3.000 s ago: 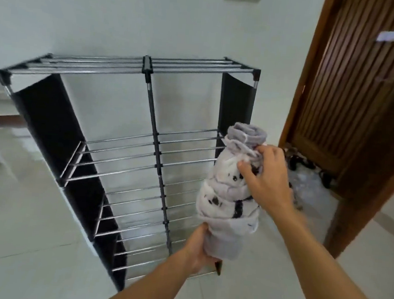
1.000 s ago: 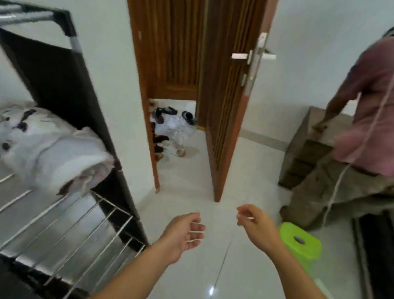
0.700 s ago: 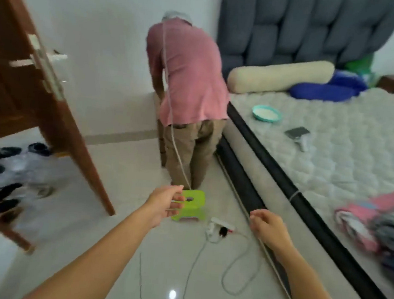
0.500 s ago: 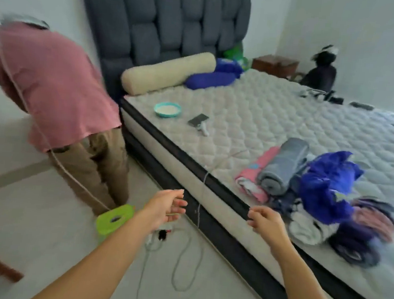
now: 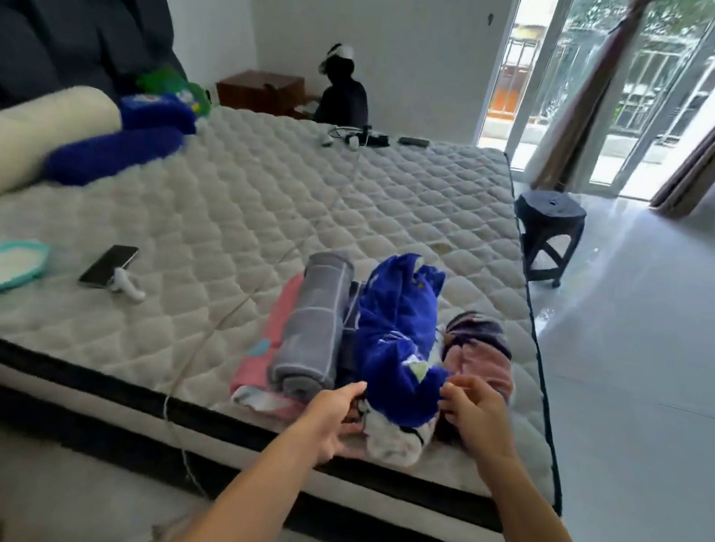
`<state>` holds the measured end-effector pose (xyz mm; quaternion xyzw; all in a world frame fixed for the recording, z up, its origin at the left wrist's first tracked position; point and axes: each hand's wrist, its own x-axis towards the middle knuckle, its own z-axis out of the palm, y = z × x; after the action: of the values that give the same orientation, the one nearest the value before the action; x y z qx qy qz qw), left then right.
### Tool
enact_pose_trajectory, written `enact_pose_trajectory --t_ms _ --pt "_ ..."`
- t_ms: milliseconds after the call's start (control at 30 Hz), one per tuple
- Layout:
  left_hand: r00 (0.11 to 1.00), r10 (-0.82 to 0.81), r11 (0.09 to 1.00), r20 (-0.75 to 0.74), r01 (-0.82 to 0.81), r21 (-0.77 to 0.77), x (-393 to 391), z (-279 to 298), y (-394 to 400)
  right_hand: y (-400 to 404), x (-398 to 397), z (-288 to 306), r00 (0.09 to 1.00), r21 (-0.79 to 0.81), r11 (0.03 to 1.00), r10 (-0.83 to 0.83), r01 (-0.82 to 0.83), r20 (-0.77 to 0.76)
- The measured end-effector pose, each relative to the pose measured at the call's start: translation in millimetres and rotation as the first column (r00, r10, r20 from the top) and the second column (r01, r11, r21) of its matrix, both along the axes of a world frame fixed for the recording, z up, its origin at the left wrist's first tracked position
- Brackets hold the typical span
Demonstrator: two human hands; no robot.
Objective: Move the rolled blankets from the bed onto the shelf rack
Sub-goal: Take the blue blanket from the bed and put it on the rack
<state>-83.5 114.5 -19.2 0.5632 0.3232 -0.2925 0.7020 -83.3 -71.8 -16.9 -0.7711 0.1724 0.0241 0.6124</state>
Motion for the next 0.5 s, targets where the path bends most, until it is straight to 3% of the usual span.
enact_pose_trajectory --t_ms 167,333,500 --pt "0.992 -0.092 0.994 -0.080 0.088 -0.060 68 -23 -1 -8 79 18 0.992 -0.132 0.985 -0.104 0.113 0.077" --pt "0.977 -0.039 0.990 -0.210 0.009 -0.140 103 -36 -12 -9 131 -18 0.985 -0.072 0.997 -0.034 0.022 -0.172" --pt "0.967 0.127 0.972 -0.220 -0.165 -0.168 135 -42 -16 -6 192 -39 0.941 -0.102 0.985 0.103 -0.142 -0.321"
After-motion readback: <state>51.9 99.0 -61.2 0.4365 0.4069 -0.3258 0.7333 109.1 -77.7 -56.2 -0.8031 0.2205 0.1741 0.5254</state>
